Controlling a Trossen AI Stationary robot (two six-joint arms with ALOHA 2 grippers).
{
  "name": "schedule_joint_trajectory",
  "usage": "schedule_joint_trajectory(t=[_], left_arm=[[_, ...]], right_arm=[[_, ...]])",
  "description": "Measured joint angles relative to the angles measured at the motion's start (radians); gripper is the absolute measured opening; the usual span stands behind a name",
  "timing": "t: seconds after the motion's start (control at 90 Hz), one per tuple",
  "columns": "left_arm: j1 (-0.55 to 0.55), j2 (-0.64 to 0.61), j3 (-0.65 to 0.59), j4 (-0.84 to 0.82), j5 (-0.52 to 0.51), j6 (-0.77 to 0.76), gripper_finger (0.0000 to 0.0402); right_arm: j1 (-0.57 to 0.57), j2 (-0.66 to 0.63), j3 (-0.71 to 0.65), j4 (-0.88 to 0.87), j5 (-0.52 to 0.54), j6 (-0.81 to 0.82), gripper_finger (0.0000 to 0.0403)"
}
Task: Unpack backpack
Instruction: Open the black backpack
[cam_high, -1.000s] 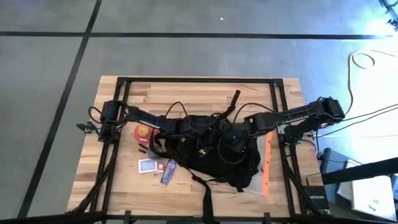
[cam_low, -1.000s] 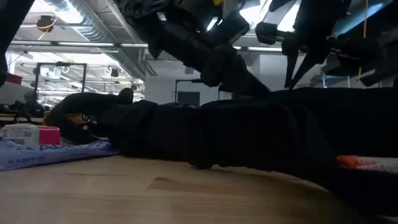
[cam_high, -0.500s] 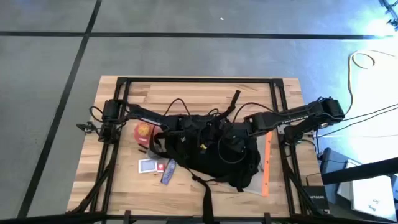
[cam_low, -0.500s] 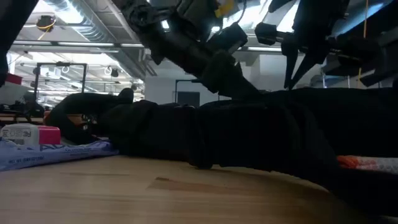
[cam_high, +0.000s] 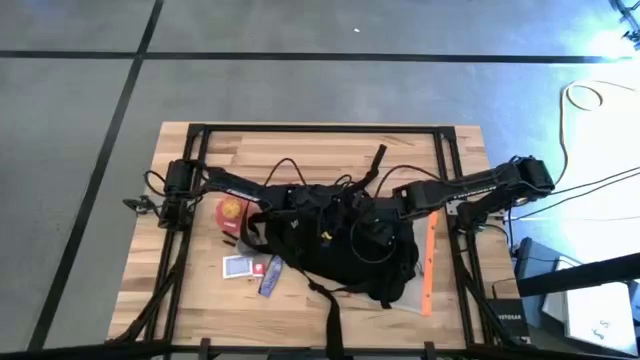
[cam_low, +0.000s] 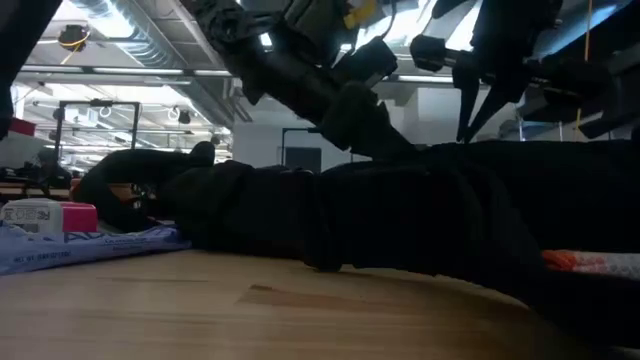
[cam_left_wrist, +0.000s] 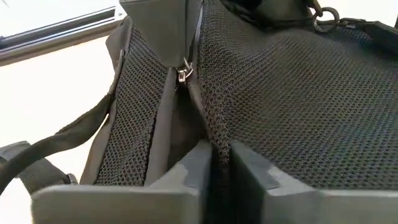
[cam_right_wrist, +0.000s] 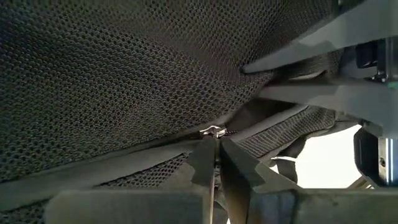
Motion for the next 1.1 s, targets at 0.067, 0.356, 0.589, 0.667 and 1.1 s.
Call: schedule_joint_trajectory(t=[0.067, 0.356, 0.589, 0.667, 1.1], left_arm=[[0.000, 0.000, 0.000, -0.006, -0.001, 0.008, 0.0010], [0.002, 0.000, 0.003, -0.050, -0.065, 0.022, 0.0001], [0.031, 0.000, 0.003, -0.073, -0.065, 0.018, 0.0001], [0.041, 0.000, 0.003, -0.079, -0.065, 0.017, 0.0000], [0.059, 0.000, 0.002, -0.107, -0.065, 0.020, 0.0000]], right_arm=[[0.000, 0.000, 0.000, 0.001, 0.000, 0.000, 0.0000], [0.000, 0.000, 0.000, 0.003, -0.007, 0.036, 0.0000], [0.000, -0.002, 0.002, -0.052, -0.021, 0.135, 0.0000], [0.000, -0.002, 0.002, -0.076, -0.029, 0.187, 0.0000], [0.029, -0.068, 0.002, -0.195, -0.130, 0.411, 0.0000]])
